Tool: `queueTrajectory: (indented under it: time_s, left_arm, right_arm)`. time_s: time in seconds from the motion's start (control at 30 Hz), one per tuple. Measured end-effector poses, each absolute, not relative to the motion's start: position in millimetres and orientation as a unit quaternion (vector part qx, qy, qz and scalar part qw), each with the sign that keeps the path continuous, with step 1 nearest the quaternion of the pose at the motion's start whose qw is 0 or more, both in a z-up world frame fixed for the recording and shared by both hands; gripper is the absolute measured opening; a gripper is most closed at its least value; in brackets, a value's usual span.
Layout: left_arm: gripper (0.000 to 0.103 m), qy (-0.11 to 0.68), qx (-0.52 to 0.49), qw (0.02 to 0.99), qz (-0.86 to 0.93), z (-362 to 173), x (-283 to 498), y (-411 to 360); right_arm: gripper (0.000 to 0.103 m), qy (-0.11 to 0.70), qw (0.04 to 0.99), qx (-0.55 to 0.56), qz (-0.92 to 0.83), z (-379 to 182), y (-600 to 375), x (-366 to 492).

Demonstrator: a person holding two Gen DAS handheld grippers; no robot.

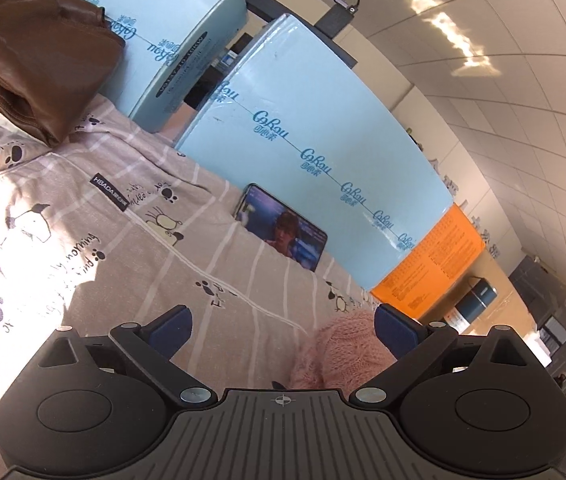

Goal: Fold clothes

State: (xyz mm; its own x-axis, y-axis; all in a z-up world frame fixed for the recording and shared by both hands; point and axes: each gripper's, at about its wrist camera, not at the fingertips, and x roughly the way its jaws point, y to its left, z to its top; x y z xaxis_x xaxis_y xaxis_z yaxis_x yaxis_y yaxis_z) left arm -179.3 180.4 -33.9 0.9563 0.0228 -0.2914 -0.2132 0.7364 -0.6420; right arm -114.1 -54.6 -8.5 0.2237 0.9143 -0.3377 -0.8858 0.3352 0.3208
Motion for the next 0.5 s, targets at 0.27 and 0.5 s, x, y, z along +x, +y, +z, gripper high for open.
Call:
queueTrajectory:
  time_s: [0.27,0.5]
  left_arm:
    - [0.1,0.131,-0.37,0.918,0.059,-37,-187,192]
    - [0.1,0.17,-0.368,0.914,0.021,-42,-158,180]
  right_arm:
    - [0.042,0.246,0.868,-0.038,0.429,-36,-19,-95]
    - [0.02,0.257,0.848,0.15,0.439,-23,-81,-66]
